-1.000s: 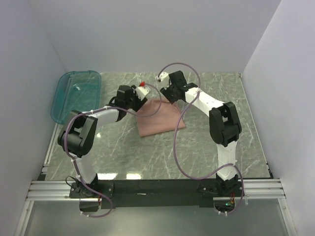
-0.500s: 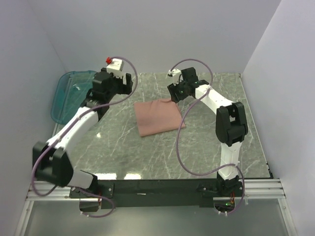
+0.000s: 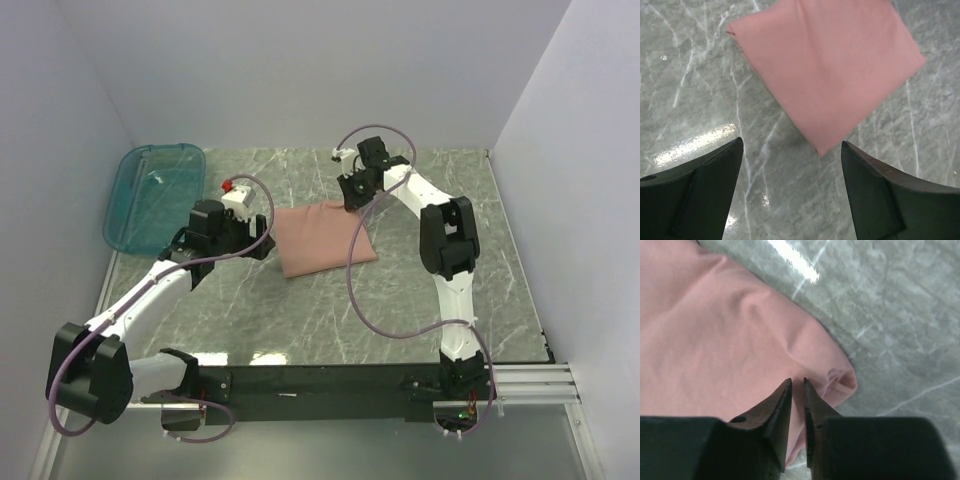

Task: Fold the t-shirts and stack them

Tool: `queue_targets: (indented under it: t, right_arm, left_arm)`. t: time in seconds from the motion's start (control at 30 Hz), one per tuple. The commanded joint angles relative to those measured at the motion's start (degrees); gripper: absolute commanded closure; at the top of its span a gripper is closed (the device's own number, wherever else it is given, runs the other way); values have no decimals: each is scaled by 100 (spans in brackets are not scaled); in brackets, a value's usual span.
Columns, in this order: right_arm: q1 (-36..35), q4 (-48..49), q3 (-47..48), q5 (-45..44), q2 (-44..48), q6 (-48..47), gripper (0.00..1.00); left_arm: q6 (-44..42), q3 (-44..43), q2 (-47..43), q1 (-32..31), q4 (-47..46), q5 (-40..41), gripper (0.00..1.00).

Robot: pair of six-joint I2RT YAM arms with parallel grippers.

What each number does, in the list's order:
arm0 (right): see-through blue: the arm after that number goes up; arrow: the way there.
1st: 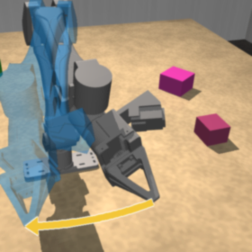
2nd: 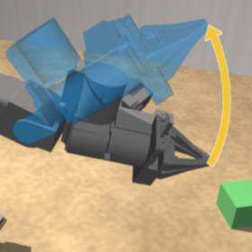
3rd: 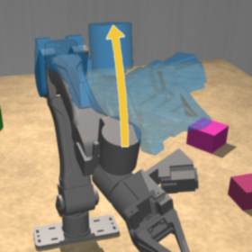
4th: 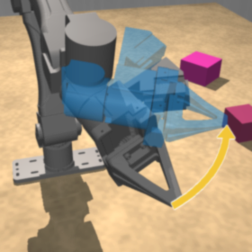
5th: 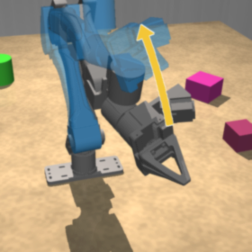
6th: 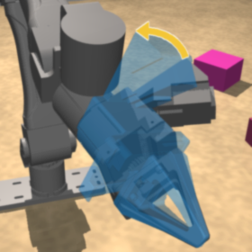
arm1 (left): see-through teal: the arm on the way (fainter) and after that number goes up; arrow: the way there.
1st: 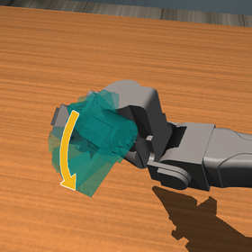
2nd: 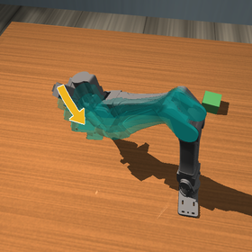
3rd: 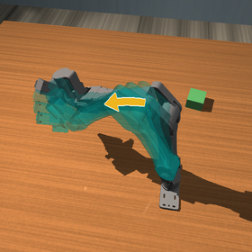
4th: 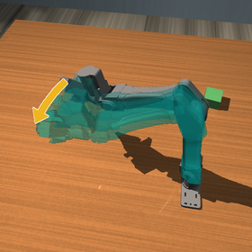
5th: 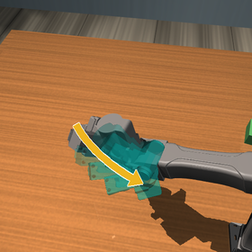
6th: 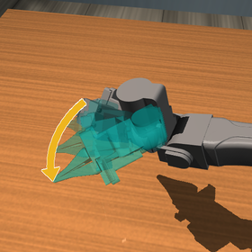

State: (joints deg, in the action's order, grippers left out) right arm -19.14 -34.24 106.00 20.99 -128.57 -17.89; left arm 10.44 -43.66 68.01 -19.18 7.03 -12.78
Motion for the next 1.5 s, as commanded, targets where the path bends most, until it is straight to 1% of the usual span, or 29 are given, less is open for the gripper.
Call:
queue_targets:
  t: [0.0, 0.17, 0.27, 0.33, 0.37, 0.4, 0.57, 0.63, 0.7, 0.73, 0.77, 0.8, 0.87, 0.9, 0.93, 0.97, 1.0, 1.07, 1.13, 1.23, 1.47]
  right_arm:
    - [-11, -495, 799, 238, -159, -153, 80]
    - [-108, -821, 1520, -244, -667, -162, 83]
    - [-125, -1049, 1967, -472, -993, -171, 82]
    - [-125, -1164, 2257, -604, -1134, -145, 80]
    - [-125, -1155, 2311, -744, -1204, -145, 76]
    - [-134, -1147, 2407, -815, -1231, -136, 75]
    - [-134, -918, 2628, -1483, -1328, -13, 75]
    - [-117, -673, 2672, -1957, -1320, 57, 75]
    - [-82, -401, 2628, -2090, -1197, 119, 74]
    - [-55, -356, 2628, -2082, -1075, 171, 72]
    - [-46, -321, 2628, -2073, -1012, 189, 67]
    - [-29, -294, 2602, -2038, -942, 172, 66]
    - [41, -364, 2541, -1592, -705, 41, 64]
    - [68, -460, 2296, -1285, -582, -64, 64]
    - [137, -539, 2137, -473, -303, -379, 65]
    - [147, -644, 1953, -56, -161, -652, 68]
    - [138, -793, 1551, 122, -29, -1081, 71]
    - [68, -917, 1232, 491, 262, -1548, 75]
    - [7, -1198, 976, 493, 350, -2101, 78]
    - [-160, -1462, 888, 301, 281, -2612, 83]
    - [-442, -1647, 1458, -385, -334, -2737, 91]
  left_arm:
    - [46, -46, -349, -7, -149, -296, 16]
    - [73, -11, -332, -7, -184, -348, 16]
    - [64, -2, -358, -7, -132, -296, 16]
    - [46, 33, -393, -7, -140, -261, 16]
    - [37, 50, -420, -7, -140, -261, 16]
    - [37, 59, -437, -7, -149, -243, 16]
    - [29, 77, -420, -7, -123, -252, 16]
    - [29, 86, -429, -7, -123, -243, 16]
    - [20, 86, -438, -7, -131, -234, 16]
    - [20, 86, -446, -7, -131, -191, 16]
    - [20, 94, -455, -16, -131, -182, 16]
    - [20, 94, -464, -7, -131, -173, 16]
    - [11, 103, -490, -7, -123, -190, 16]
    - [11, 112, -499, -7, -114, -182, 16]
    - [2, 103, -516, -7, -123, -173, 16]
    - [-6, 112, -551, -16, -105, -155, 16]
    - [-33, 112, -569, -7, -96, -138, 16]
    - [-50, 121, -639, -7, -79, -85, 16]
    - [-77, 130, -692, -7, -52, -41, 16]
    - [-103, 130, -736, -7, -44, -32, 16]
    - [-130, 121, -728, -16, 0, -50, 16]
